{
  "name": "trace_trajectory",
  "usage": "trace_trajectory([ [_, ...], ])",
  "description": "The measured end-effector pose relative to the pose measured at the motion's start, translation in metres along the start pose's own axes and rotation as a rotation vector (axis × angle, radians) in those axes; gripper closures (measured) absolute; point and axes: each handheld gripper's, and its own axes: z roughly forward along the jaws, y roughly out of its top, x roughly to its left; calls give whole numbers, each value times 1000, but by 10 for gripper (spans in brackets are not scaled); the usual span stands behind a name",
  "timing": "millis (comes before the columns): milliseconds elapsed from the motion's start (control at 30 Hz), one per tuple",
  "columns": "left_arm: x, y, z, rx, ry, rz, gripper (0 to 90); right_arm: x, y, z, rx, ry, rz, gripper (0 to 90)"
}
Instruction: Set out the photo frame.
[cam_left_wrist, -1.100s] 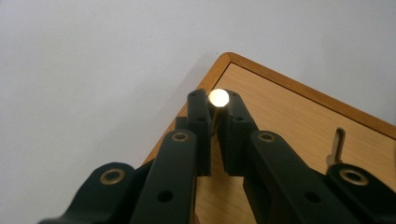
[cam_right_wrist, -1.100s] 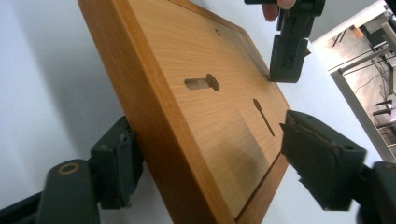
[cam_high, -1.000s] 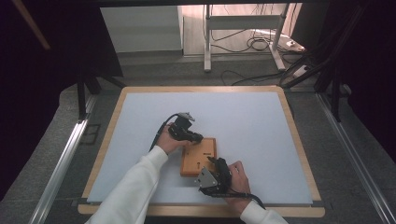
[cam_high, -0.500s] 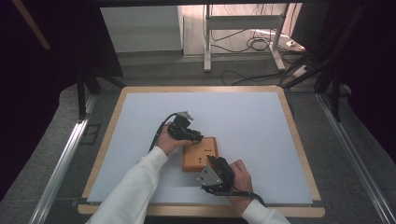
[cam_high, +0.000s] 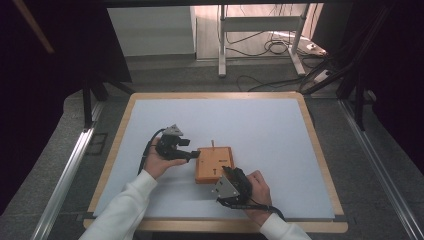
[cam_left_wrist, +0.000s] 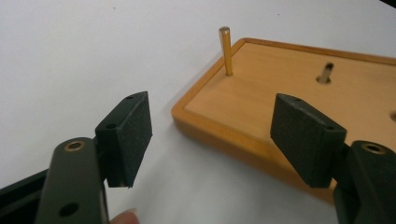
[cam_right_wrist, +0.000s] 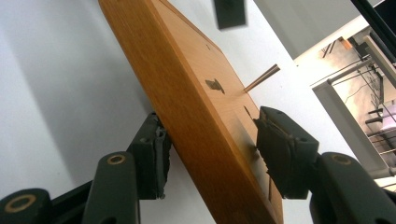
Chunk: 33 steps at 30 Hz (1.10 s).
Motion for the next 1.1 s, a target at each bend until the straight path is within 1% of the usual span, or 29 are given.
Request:
trace_trajectory([
  [67,0,-7,-8,-26,-2,-15,276,0,0,0,1,1,-3,461],
  [133,0,-13,-14,-28,0,-20,276,0,0,0,2,2,-4,461],
  [167,0,-16,-18,-39,0,-22,275,0,0,0,2,2,-4,461],
  [200,-1,-21,-22,-53,-2,-37,275,0,0,0,2,1,-1,461],
  [267,-1,-28,-27,-56,-1,-50,270,-1,0,0,5,2,-6,462],
  [333,-2,-37,-33,-60,25,-55,267,-1,0,0,5,1,-5,465],
  [433,-4,-52,-42,-55,43,-61,266,-2,1,-1,4,-7,-6,474],
  [533,-7,-64,-48,-45,60,-49,264,-3,2,-2,-1,-11,-3,481],
  [567,-9,-68,-52,-48,70,-45,264,-4,2,-2,-1,-11,-3,483],
  [600,-10,-70,-54,-55,71,-46,264,-4,3,-2,2,-13,-4,487],
  [733,-9,-75,-58,-66,78,-50,264,-7,6,-2,-1,-16,-5,501],
  [833,-9,-76,-57,-66,77,-52,264,-10,7,-3,-5,-21,-7,515],
  [900,-10,-75,-56,-62,74,-44,264,-12,8,-3,-5,-24,-13,522],
  [933,-10,-75,-55,-58,70,-45,264,-13,9,-4,-3,-23,-15,524],
  [1000,-10,-75,-55,-53,67,-35,262,-15,10,-4,1,-20,-15,527],
  [1100,-9,-75,-57,-60,67,-44,262,-18,12,-4,6,-12,-16,533],
])
